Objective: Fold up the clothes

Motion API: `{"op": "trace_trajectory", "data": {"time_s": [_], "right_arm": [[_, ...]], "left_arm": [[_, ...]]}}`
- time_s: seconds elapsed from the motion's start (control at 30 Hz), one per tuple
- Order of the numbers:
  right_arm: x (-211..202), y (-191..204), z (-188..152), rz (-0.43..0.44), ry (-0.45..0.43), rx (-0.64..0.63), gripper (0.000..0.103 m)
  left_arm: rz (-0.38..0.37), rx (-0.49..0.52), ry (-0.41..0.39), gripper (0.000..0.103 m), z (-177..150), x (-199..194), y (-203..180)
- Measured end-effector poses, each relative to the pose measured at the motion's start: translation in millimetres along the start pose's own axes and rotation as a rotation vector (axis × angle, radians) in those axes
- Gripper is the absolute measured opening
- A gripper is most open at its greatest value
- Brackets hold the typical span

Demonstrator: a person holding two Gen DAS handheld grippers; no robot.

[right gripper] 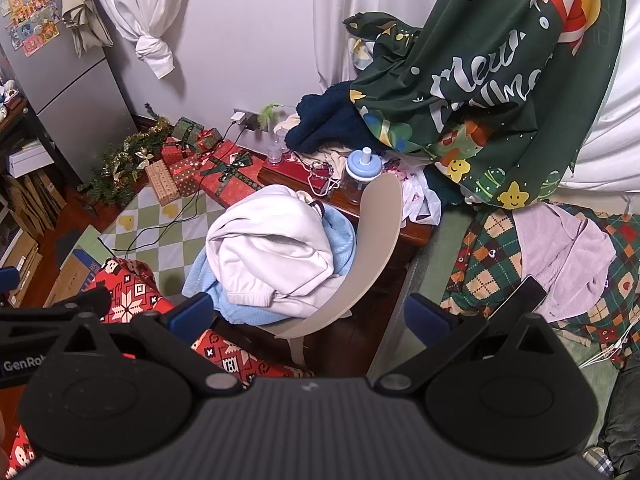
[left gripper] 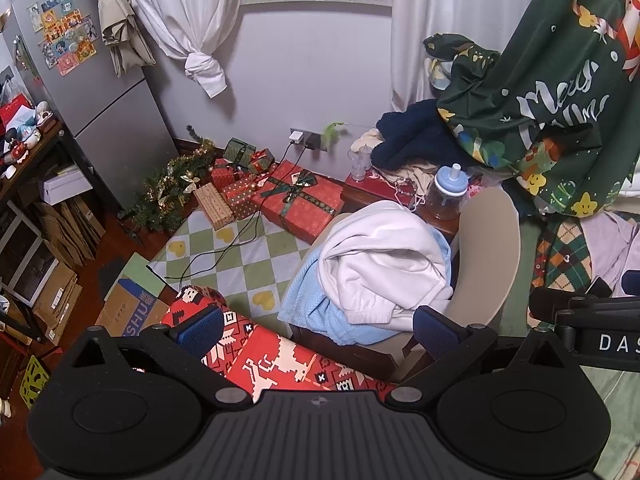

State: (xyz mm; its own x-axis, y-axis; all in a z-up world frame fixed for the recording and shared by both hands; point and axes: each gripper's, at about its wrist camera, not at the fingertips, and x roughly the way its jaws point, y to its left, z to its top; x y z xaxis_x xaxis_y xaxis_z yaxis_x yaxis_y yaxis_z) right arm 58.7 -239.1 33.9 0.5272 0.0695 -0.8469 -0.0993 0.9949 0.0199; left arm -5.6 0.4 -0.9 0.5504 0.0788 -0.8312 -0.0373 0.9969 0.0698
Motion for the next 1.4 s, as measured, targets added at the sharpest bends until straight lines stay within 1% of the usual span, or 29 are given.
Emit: {"op": "trace_trajectory", "data": {"time_s": [0.2,0.43,0.6,0.8,0.93,1.0,1.07,1.2,1.27,1.33,1.4], "right_arm": [[2.5,0.1,-1.0,0.002,0.01,0.001,0.103],[7.0,1.4,2.3,0.007,0.011,-0.004,0.103],[9.6,1.4,10.2,0.004,0.007,-0.012,0.103],[16.8,1.4,19.4,0.022,0.019,-0.013,0.103],[21.1,3.7,29.1,0.007,0.01,-0.027,0.103],[24.9,4.2,34.1,0.011,0.004,-0.031,0.103],[30.6,3.9,39.2,0.012,-0.001,-0.028,0.103],[50.3,-1.1,52.1,0.021,-0.014,0.004,0.103],[62.3,-3.4,58.9,0.028,-0.015,0.013,0.103],[77.3,-3.4,65.9,0.031,-0.012,-0.005,0.103],[93.4,-1.8,74.8,0.031,-0.01,-0.04,0.103]], "left_arm": [[0.006,0.003,0.01,0.102,0.4,3.6,-0.5],[-0.006,0.001,0.02,0.102,2.8,8.1,0.8],[-0.025,-0.001,0.037,0.102,7.2,14.6,2.9],[-0.024,-0.002,0.041,0.102,15.0,19.9,3.8],[-0.024,-0.001,0.038,0.102,23.9,26.6,4.8],[-0.026,-0.007,0.039,0.101,28.5,32.5,4.7],[-0.047,-0.031,0.045,0.1,33.2,40.5,6.9],[-0.079,-0.081,0.041,0.1,41.4,62.3,11.1],[-0.111,-0.1,0.026,0.1,45.5,77.0,12.4],[-0.118,-0.115,0.018,0.1,49.2,93.0,11.4],[-0.11,-0.138,0.012,0.1,51.3,107.5,10.9]]}}
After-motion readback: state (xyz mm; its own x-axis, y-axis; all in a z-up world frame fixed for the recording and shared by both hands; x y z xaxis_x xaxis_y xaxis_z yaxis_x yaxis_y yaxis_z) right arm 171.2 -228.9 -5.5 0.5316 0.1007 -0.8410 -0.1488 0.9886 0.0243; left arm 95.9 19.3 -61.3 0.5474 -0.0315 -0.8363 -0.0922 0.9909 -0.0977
